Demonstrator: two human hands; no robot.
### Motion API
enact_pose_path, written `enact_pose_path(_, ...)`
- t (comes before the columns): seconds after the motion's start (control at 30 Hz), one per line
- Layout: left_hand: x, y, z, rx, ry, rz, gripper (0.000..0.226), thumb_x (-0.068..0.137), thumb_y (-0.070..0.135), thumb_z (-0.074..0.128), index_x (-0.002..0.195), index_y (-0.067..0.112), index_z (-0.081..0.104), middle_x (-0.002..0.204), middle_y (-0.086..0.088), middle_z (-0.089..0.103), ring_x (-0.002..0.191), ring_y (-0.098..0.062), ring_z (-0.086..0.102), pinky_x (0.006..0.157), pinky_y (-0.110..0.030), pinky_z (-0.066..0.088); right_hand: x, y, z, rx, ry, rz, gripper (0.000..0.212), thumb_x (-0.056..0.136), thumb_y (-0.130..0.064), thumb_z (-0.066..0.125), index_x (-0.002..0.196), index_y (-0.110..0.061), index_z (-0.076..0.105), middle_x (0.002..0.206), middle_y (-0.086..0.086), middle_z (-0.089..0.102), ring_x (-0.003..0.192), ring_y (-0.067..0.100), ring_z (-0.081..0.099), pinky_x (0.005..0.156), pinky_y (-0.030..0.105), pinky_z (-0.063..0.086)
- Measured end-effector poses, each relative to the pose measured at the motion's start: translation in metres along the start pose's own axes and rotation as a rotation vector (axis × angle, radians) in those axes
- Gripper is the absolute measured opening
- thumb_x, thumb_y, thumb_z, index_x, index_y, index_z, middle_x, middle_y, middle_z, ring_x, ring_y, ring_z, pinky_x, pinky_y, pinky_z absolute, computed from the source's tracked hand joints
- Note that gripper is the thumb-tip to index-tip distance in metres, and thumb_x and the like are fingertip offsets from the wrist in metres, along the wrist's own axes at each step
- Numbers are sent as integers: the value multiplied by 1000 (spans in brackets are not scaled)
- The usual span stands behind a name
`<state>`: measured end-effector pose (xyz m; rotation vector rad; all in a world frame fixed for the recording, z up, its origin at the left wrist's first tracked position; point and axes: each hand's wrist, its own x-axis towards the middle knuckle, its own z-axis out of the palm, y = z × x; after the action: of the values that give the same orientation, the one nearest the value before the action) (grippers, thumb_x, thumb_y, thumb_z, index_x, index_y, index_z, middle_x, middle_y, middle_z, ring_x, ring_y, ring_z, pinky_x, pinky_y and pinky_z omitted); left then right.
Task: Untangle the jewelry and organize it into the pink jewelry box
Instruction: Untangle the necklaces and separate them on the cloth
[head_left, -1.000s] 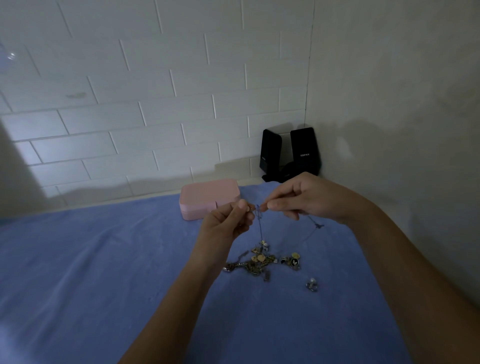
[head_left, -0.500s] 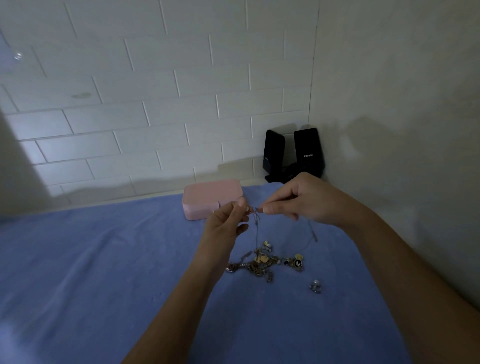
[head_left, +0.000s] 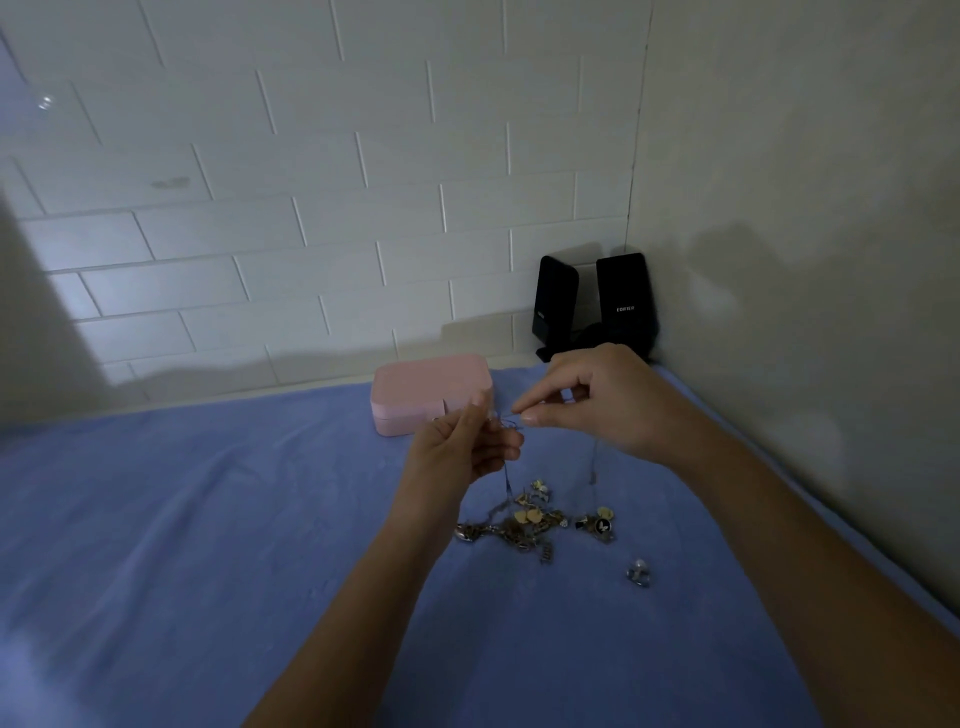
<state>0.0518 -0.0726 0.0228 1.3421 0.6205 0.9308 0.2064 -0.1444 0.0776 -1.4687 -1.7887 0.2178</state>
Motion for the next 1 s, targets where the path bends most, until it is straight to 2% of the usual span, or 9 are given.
enact_pose_path(0.13,-4,5,1,13,2,-12,41,96,37,42,68,10,55,49,1,52,45,-10,46,54,-22,41,0,5,2,11,-27,35,8,80,-22,73,86,-27,76,55,5,60,50,12,41,52,26,34)
enact_pose_path(0.3,-3,4,-1,36,-68,-16,42,98,34,41,63,13,51,44,5,36,39,-7,24,39,-17,24,2,1,0,160,-85,93,13,88,-13,64,82,-22,72,62,-18,66,56,4,57,54,18,43)
enact_pose_path(0.37,-2,2,-1,51,-81,-25,40,98,33,41,66,11,54,44,5,35,39,-6,24,39,-16,22,3,1,3,162,-106,104,18,89,-12,62,81,-27,67,63,-23,62,55,2,53,56,14,42)
enact_pose_path(0.53,-1,1,-2,38,-102,-66,38,97,32,43,68,10,54,46,7,27,39,-5,20,38,-16,19,2,3,8,137,-131,56,10,81,-15,72,88,-21,74,65,-20,64,46,2,39,50,11,32)
enact_pose_path(0.67,-3,1,-3,42,-132,-81,37,93,36,46,64,13,54,48,6,26,40,-6,19,38,-15,19,1,2,6,115,-78,41,8,76,-17,76,83,-20,76,59,-21,63,43,1,43,47,9,31)
enact_pose_path(0.77,-3,1,-3,74,-139,-63,37,95,36,45,69,13,59,49,7,26,42,-6,19,40,-16,19,1,4,7,138,-50,31,8,76,-23,74,80,-30,73,62,-22,64,45,12,37,48,16,31)
enact_pose_path(0.83,-2,2,-4,75,-139,-38,34,94,36,47,75,13,63,51,8,27,44,-6,19,41,-17,19,2,4,6,213,-36,51,5,76,-32,72,80,-32,74,65,-3,67,51,31,35,50,28,30)
enact_pose_path(0.87,-1,3,-5,70,-141,-25,32,93,36,48,78,12,64,52,8,27,45,-6,19,41,-17,19,2,3,6,259,-28,77,5,77,-32,71,80,-29,74,64,4,66,51,31,35,50,28,29)
enact_pose_path(1.0,0,3,-8,53,-163,26,34,85,28,58,98,-3,64,54,7,25,46,-7,17,41,-17,19,1,6,7,423,-50,244,13,88,-21,63,86,-13,72,56,-9,55,47,4,33,49,15,27)
